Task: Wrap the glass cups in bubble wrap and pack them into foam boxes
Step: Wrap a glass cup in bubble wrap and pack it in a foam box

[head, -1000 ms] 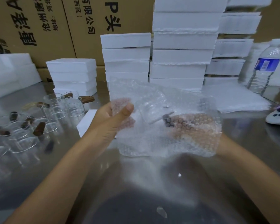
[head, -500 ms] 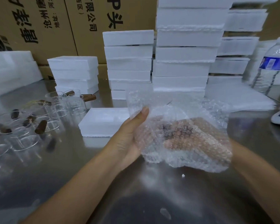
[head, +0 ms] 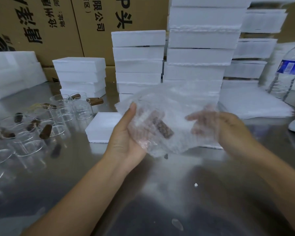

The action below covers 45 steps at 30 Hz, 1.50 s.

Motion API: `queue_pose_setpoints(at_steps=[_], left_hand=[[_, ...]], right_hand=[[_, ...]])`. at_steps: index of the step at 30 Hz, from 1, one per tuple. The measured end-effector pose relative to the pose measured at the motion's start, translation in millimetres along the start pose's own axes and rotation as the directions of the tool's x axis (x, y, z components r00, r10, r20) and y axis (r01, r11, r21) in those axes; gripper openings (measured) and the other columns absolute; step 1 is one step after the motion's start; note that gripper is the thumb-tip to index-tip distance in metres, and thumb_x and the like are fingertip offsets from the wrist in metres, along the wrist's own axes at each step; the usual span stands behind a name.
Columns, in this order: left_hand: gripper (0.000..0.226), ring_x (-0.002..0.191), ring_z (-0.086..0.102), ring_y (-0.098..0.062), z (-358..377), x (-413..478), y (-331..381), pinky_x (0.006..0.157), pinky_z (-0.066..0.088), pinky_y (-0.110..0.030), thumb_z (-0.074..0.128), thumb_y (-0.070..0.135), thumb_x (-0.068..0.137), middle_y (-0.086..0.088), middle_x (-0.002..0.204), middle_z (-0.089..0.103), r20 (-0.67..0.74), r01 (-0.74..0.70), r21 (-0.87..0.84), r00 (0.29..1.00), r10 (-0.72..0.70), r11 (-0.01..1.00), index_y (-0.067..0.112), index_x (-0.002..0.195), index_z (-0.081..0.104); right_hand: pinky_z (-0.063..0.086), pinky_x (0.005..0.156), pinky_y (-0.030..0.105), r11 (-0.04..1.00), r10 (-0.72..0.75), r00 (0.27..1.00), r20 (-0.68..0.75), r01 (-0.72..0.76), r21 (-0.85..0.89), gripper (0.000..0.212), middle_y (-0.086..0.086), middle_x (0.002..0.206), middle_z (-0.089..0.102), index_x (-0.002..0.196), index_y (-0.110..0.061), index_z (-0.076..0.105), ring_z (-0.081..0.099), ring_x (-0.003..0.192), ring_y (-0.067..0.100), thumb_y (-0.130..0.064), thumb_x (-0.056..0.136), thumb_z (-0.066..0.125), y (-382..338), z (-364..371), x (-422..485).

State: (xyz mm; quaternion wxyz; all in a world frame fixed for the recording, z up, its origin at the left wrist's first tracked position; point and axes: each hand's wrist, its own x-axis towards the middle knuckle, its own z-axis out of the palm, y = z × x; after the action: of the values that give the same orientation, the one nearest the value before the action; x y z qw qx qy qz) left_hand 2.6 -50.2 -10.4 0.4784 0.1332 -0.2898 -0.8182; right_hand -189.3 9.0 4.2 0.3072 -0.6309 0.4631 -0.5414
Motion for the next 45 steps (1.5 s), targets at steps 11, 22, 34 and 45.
queue_pose_setpoints(at_steps=[11, 22, 34, 45], left_hand=[[0.055, 0.110, 0.063, -0.031, -7.3, 1.6, 14.5, 0.095, 0.047, -0.050, 0.067, 0.033, 0.072, -0.014, 0.119, 0.066, -0.024, -0.053, -0.125, 0.998, 0.051, 0.991, 0.012, 0.123, 0.060], [0.074, 0.113, 0.061, -0.033, -5.0, 1.3, -3.7, 0.105, 0.038, -0.048, 0.094, 0.023, 0.042, -0.016, 0.122, 0.064, 0.097, 0.059, 0.057, 0.993, -0.064, 0.997, 0.010, 0.111, 0.070], [0.023, 0.098, 0.066, -0.023, 4.2, -2.5, -15.0, 0.094, 0.045, -0.042, 0.082, 0.024, 0.066, -0.005, 0.104, 0.071, 0.031, -0.052, 0.305, 0.999, 0.045, 0.951, 0.022, 0.088, 0.077], [0.078, 0.121, 0.057, -0.019, -1.9, -0.8, -11.8, 0.105, 0.042, -0.036, 0.072, 0.047, 0.065, -0.004, 0.130, 0.061, 0.078, -0.155, 0.213, 0.987, 0.141, 0.965, 0.019, 0.134, 0.050]], right_hand=[[0.039, 0.089, 0.021, 0.957, -0.025, 0.996, -0.084, 0.000, -0.289, 0.028, -0.030, 0.104, 0.060, 0.087, -0.048, 0.068, 0.056, 0.101, -0.010, -0.058, 0.060, 0.070, 11.3, -0.6, -1.7], [0.043, 0.052, 0.016, 0.991, -0.047, 0.862, -0.505, 0.104, 0.086, 0.005, -0.009, 0.051, 0.047, 0.065, -0.037, 0.071, 0.042, 0.045, 0.004, -0.038, 0.070, 0.069, -11.4, -14.3, 1.4], [0.052, 0.073, 0.014, 0.964, -0.010, 0.873, -0.488, 0.139, 0.228, 0.023, -0.015, 0.103, 0.071, 0.112, -0.037, 0.053, 0.066, 0.097, 0.002, -0.024, 0.093, 0.055, -11.4, -7.8, -0.7], [0.052, 0.073, 0.016, 0.995, 0.027, 0.977, -0.209, -0.006, 0.103, 0.037, -0.013, 0.081, 0.072, 0.098, -0.027, 0.063, 0.068, 0.080, 0.007, -0.051, 0.069, 0.057, 4.4, 36.4, -8.4]])
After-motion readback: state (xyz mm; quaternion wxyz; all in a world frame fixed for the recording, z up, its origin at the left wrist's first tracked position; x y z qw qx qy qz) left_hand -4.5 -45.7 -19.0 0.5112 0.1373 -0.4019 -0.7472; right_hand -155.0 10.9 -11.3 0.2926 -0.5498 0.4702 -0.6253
